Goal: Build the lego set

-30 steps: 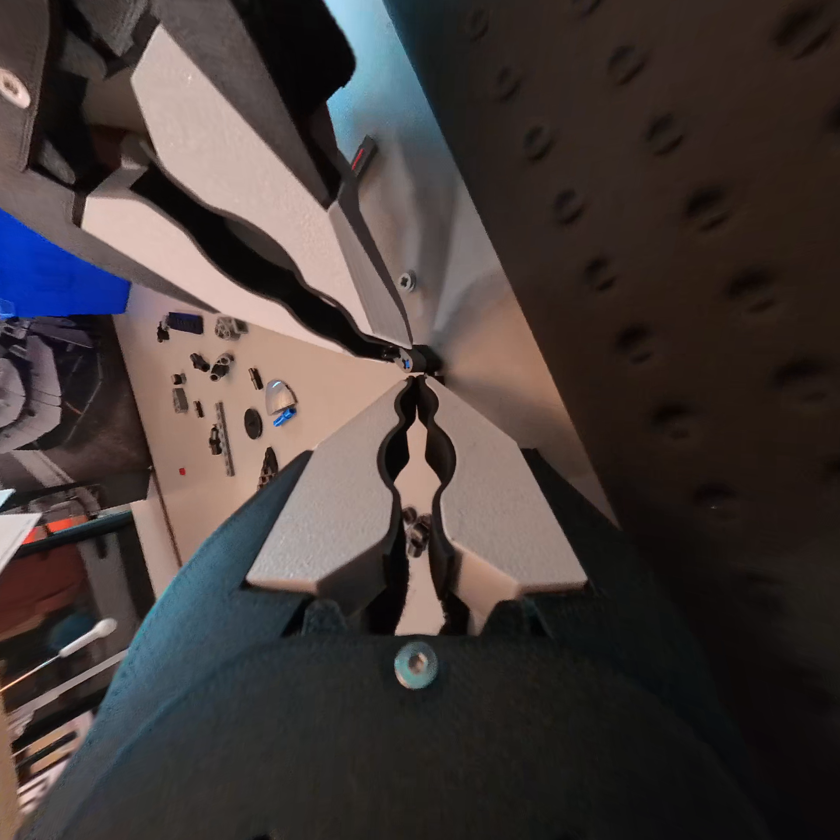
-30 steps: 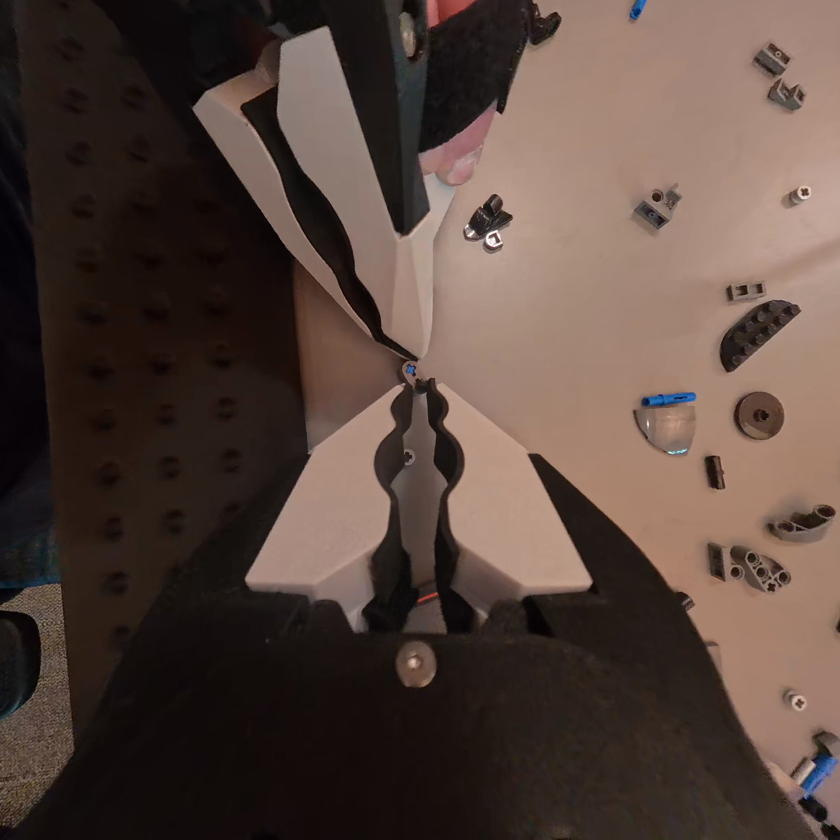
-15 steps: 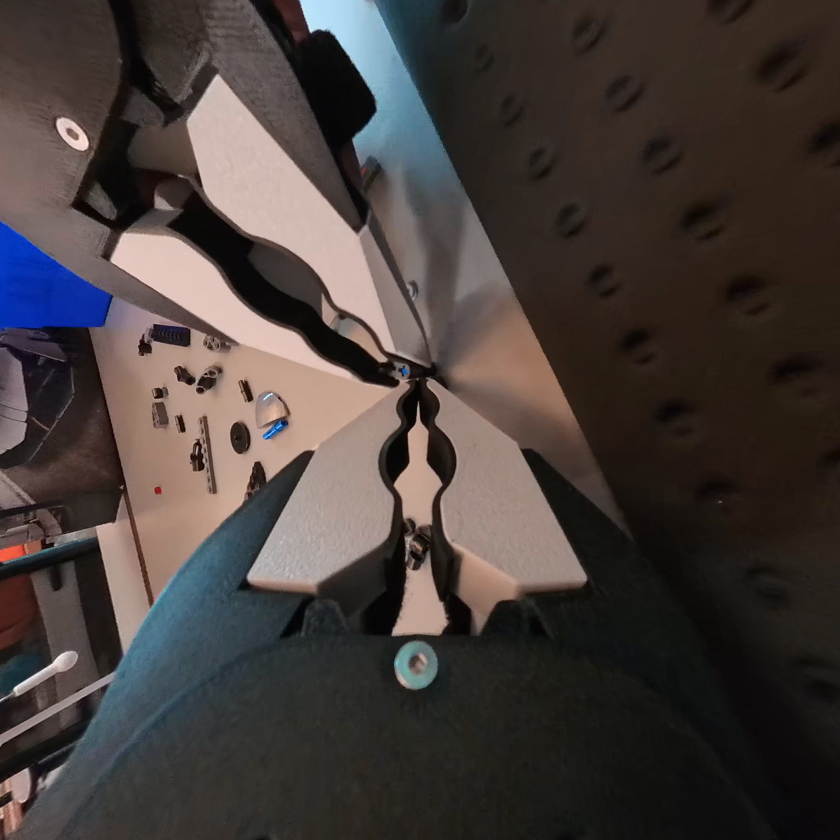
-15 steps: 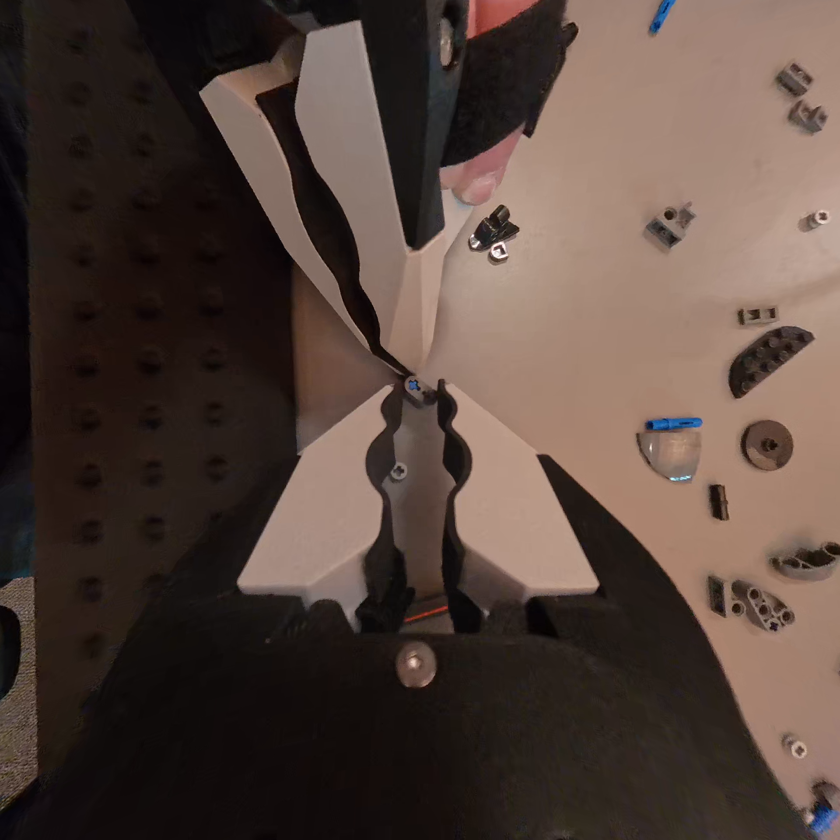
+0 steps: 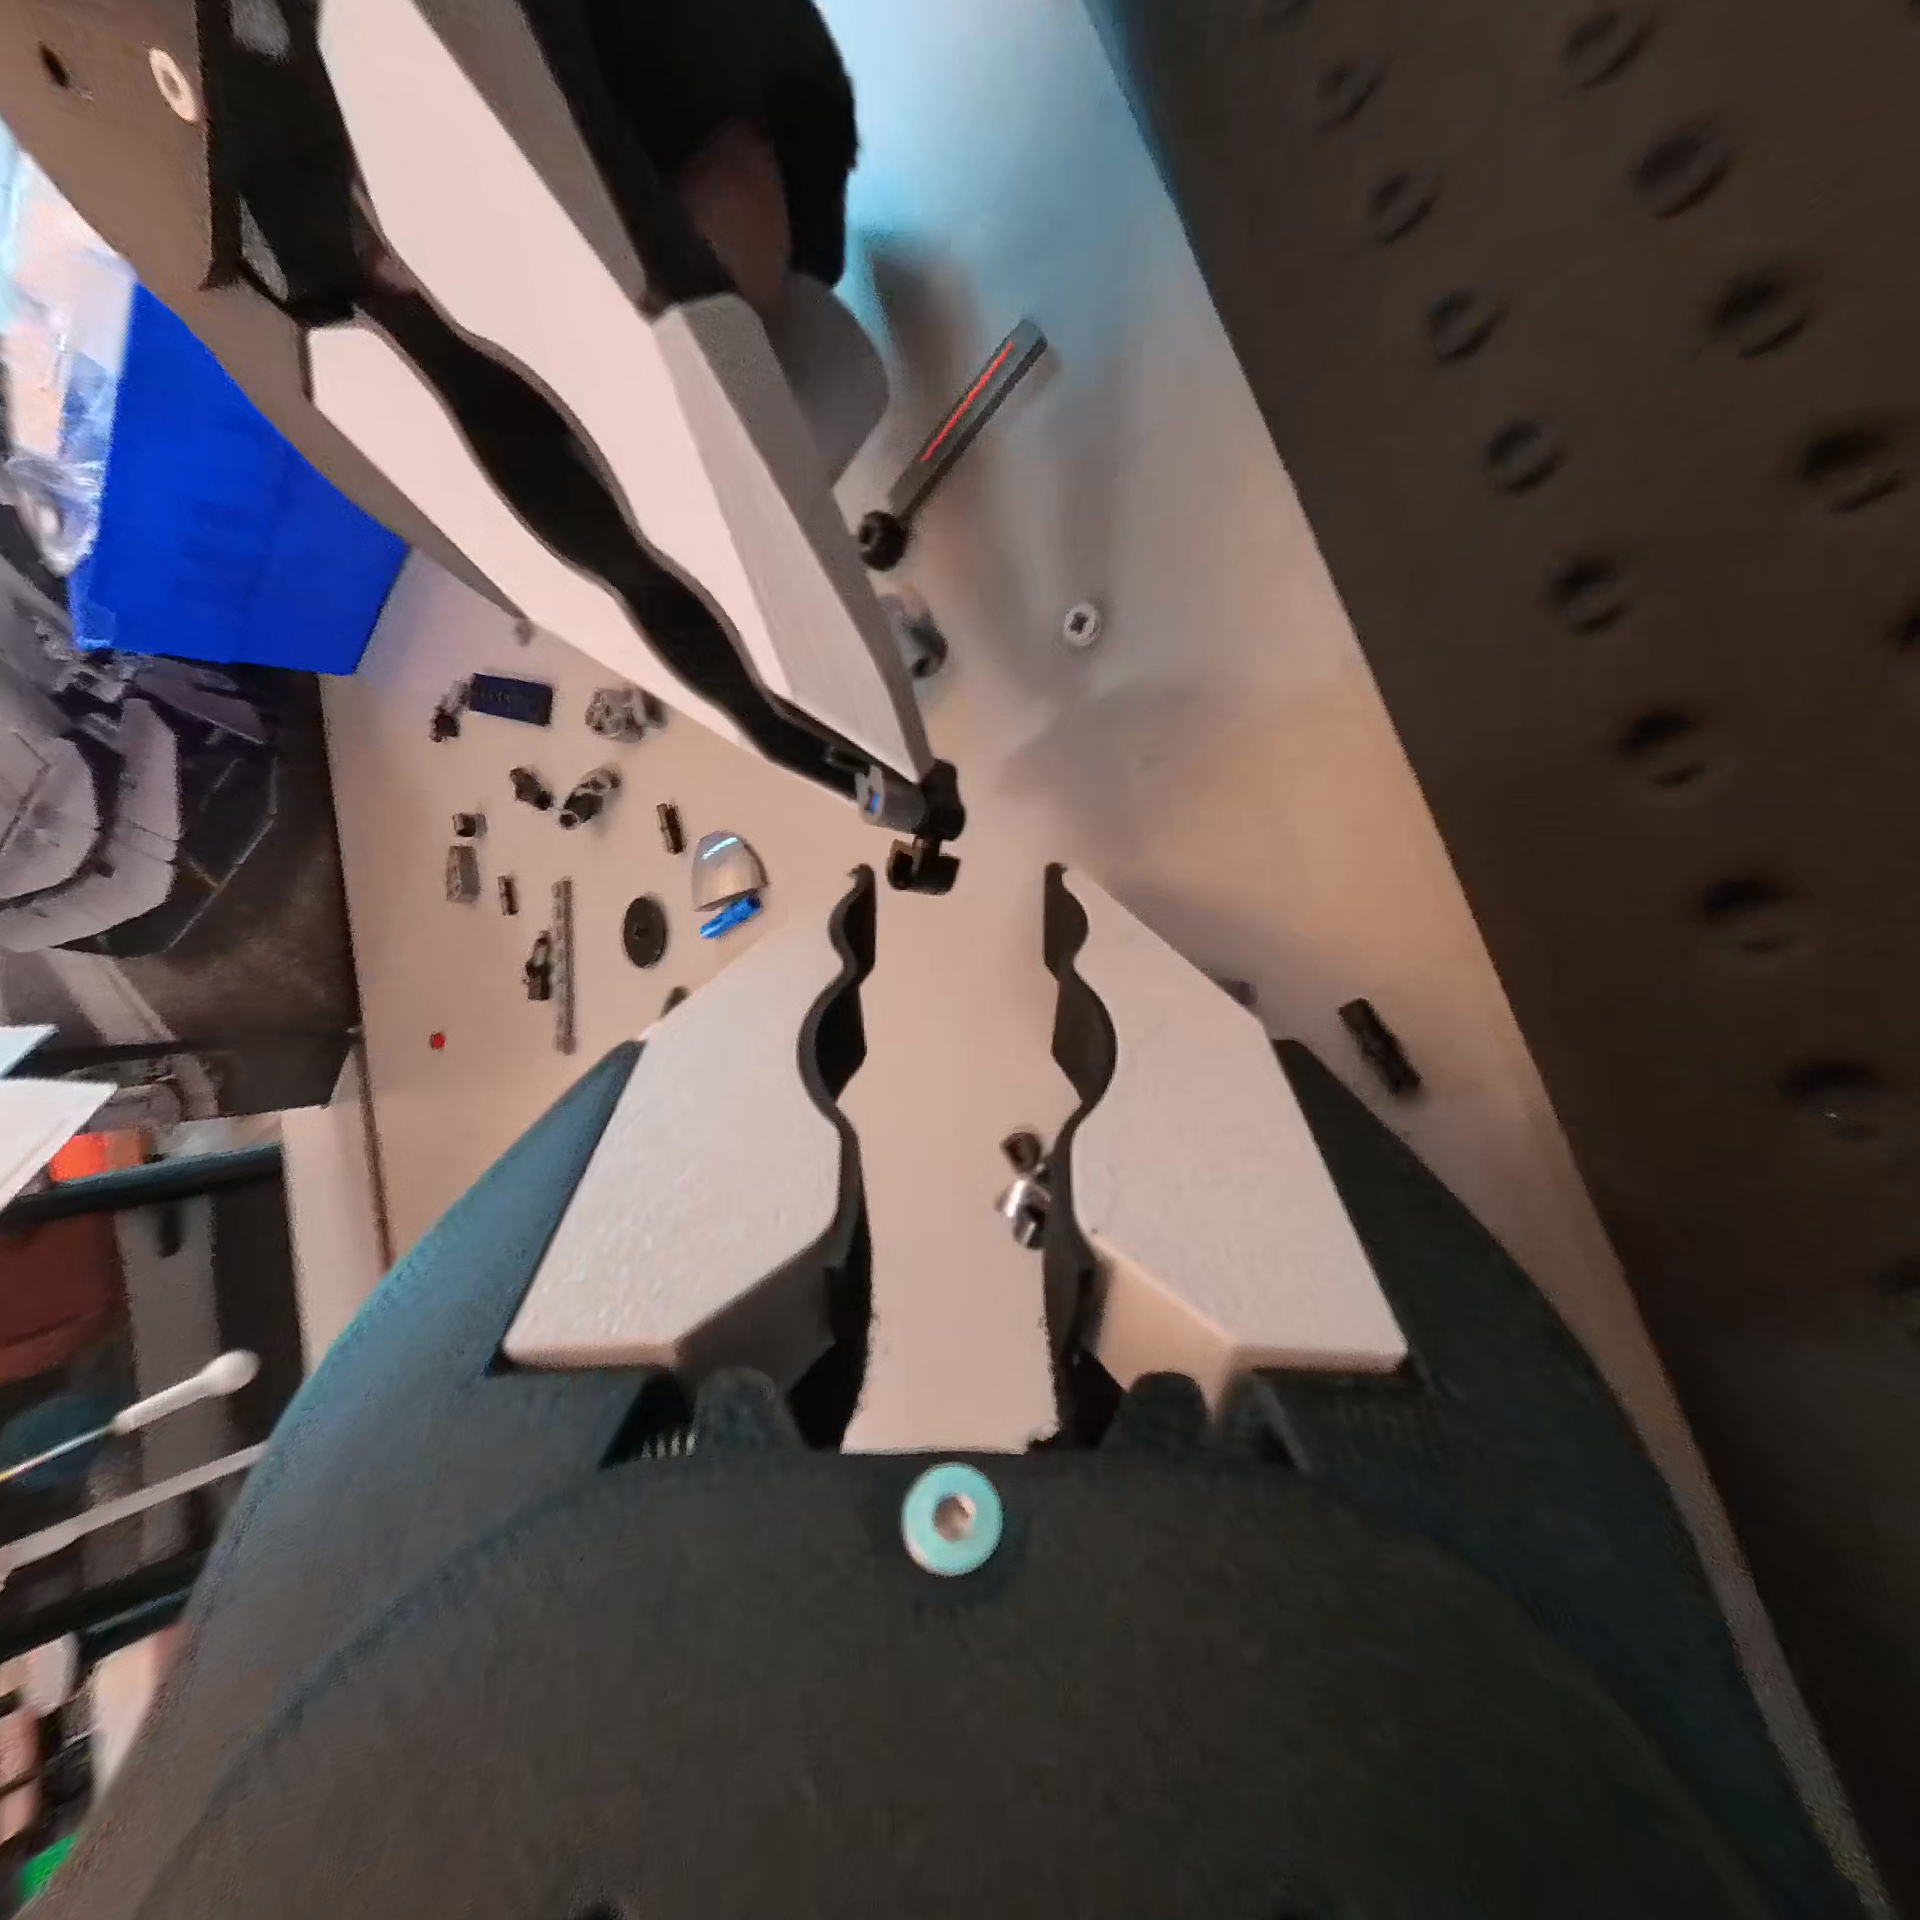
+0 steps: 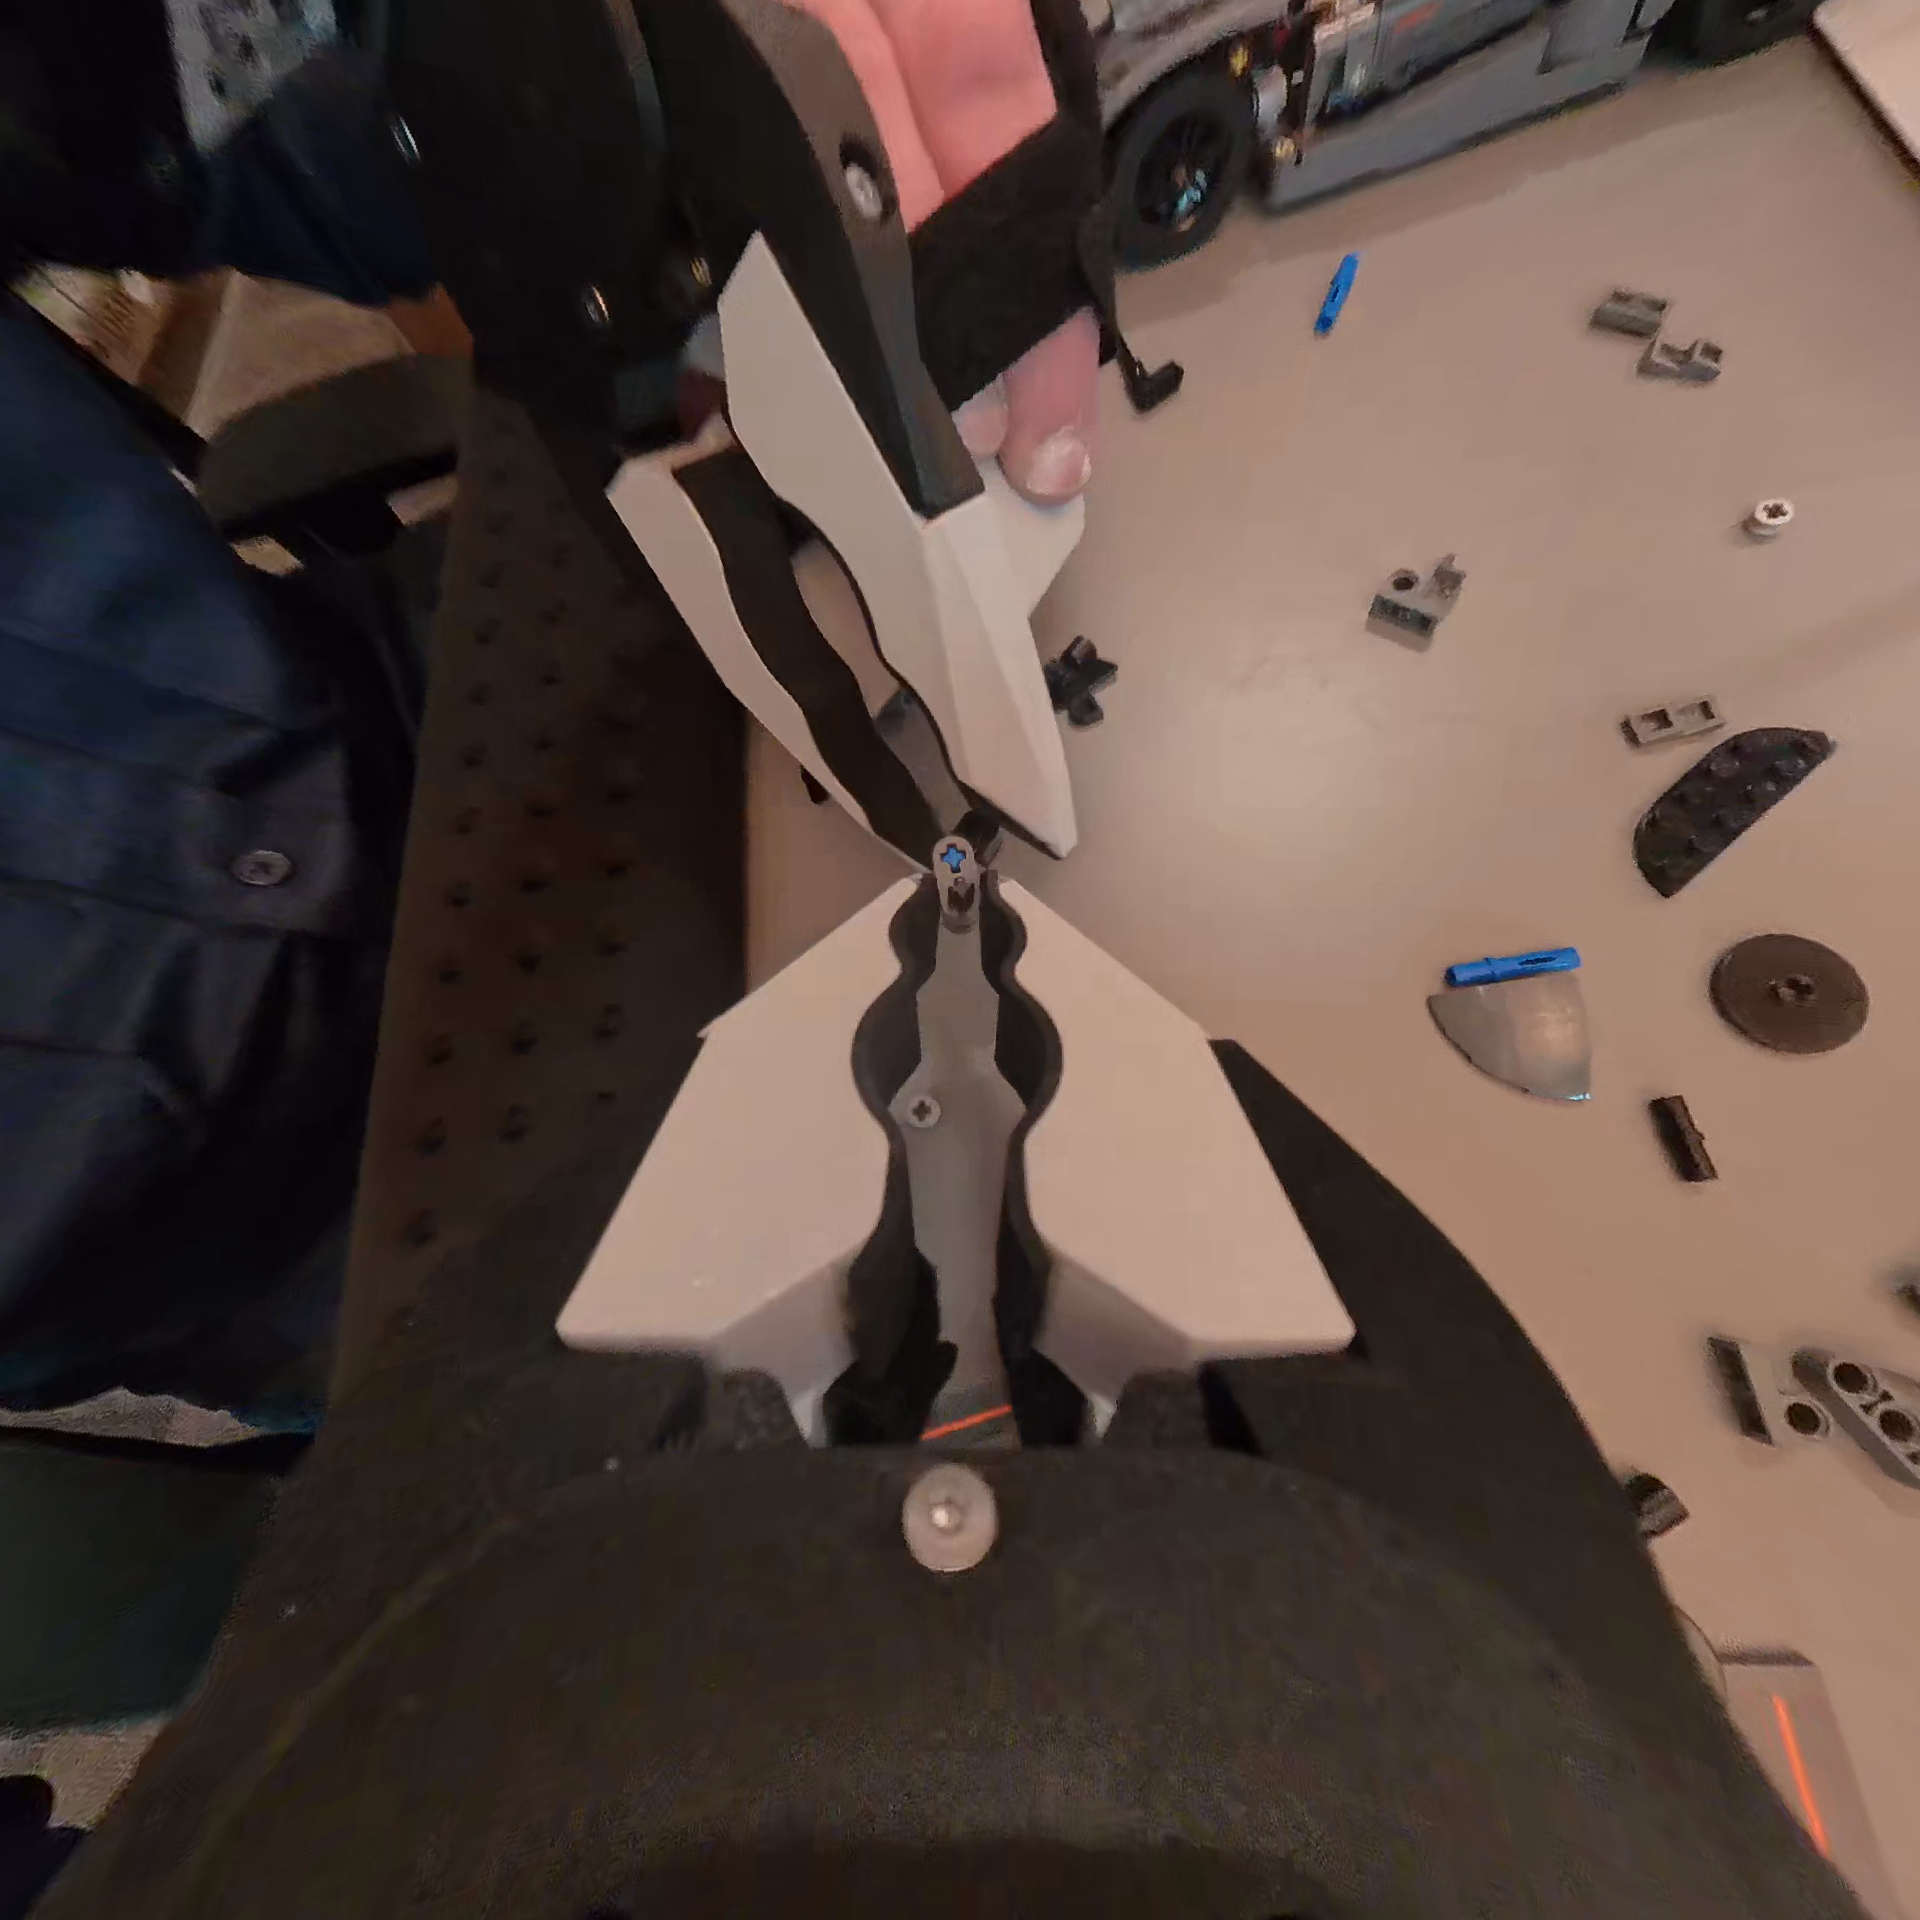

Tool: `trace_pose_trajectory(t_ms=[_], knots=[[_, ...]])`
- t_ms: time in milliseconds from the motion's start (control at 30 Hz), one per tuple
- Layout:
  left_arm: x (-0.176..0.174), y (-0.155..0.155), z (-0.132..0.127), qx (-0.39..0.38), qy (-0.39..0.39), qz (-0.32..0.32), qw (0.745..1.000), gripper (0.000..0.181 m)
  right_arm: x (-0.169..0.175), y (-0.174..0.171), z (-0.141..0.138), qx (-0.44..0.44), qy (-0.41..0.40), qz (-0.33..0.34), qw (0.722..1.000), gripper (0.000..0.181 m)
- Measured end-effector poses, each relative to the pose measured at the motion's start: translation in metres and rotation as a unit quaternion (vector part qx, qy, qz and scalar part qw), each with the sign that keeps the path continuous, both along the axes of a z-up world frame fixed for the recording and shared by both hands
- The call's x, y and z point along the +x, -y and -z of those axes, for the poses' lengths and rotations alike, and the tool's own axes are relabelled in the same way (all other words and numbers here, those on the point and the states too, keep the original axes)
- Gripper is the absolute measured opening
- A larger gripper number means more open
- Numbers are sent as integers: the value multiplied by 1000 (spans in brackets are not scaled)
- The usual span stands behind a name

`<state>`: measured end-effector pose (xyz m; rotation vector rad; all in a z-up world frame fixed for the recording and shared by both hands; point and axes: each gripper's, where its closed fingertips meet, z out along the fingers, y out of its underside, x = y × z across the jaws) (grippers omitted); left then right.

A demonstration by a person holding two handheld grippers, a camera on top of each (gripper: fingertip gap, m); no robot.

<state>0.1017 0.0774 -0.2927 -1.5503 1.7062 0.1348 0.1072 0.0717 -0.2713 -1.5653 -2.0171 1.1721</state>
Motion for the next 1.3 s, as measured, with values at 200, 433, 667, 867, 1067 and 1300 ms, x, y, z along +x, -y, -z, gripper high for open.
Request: trace_pose_trajectory(t_ms=[200, 433, 667, 867, 1067, 1300], knots=[[3, -7, -14, 71, -5, -2, 997, 15, 4, 4, -15, -104, -14, -20, 994, 5], [6, -5, -18, 58, 6, -1, 998, 8, 5, 5, -21, -170, -9, -32, 985, 5], [8, 6, -12, -14, 19, 2, 1000, 7, 5, 13, -19, -145, 2, -61, 988, 5], [6, 4, -11, -30, 31, -4, 999, 8, 2, 11, -19, -129, 6, -63, 990, 5], [2, -3, -22, -80, 102, -31, 991, 7, -7, -14, -38, -86, -67, 3, 994, 26], [-6, -8, -31, -154, 174, -59, 971, 8, -16, -23, -35, 189, -102, 18, 976, 38]])
